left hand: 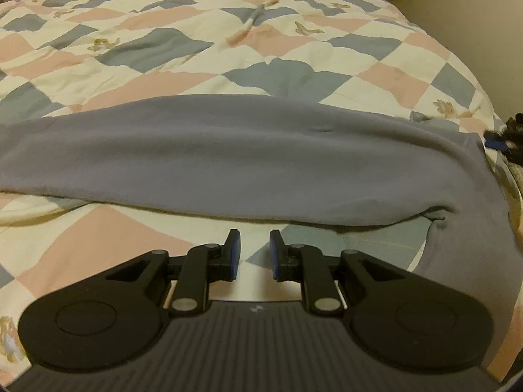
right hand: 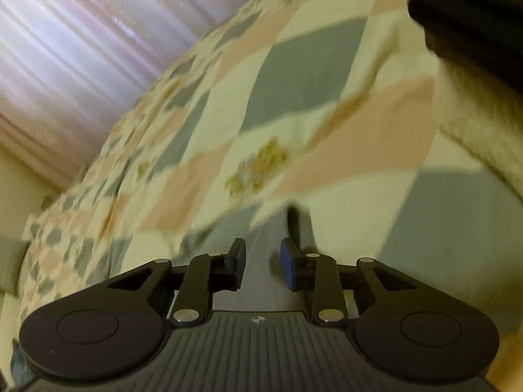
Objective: Fold clothes
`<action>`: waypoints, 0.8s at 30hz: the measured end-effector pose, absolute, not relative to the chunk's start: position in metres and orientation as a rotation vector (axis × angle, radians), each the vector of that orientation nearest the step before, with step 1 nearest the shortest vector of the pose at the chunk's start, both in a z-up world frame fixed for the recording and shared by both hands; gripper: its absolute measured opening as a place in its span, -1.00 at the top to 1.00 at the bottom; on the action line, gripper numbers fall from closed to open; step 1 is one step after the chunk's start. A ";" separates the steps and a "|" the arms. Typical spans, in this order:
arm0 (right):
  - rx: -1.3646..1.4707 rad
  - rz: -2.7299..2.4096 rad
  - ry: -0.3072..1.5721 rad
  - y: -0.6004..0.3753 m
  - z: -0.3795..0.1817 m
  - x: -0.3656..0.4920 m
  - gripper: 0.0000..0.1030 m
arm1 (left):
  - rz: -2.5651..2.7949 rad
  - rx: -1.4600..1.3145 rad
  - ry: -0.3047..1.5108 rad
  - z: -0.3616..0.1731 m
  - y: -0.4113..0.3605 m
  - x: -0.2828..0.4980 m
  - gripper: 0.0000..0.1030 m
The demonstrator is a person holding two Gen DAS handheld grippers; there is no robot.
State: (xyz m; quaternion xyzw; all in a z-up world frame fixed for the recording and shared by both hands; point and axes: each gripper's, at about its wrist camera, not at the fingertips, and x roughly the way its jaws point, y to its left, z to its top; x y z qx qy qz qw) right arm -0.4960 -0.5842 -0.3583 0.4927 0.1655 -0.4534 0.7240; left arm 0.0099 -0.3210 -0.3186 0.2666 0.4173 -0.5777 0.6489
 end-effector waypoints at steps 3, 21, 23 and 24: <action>1.082 -1.006 0.407 -0.581 -0.368 -0.494 0.36 | -1.303 0.584 0.975 -0.319 -0.317 0.011 0.72; 1.093 -0.999 0.329 -0.588 -0.370 -0.506 0.46 | -1.244 0.528 0.984 -0.311 -0.279 0.010 0.71; 1.087 -0.999 0.343 -0.590 -0.371 -0.501 0.37 | -1.247 0.530 0.984 -0.312 -0.278 0.008 0.71; 1.082 -1.000 0.351 -0.592 -0.372 -0.499 0.31 | -1.249 0.532 0.984 -0.313 -0.277 0.007 0.70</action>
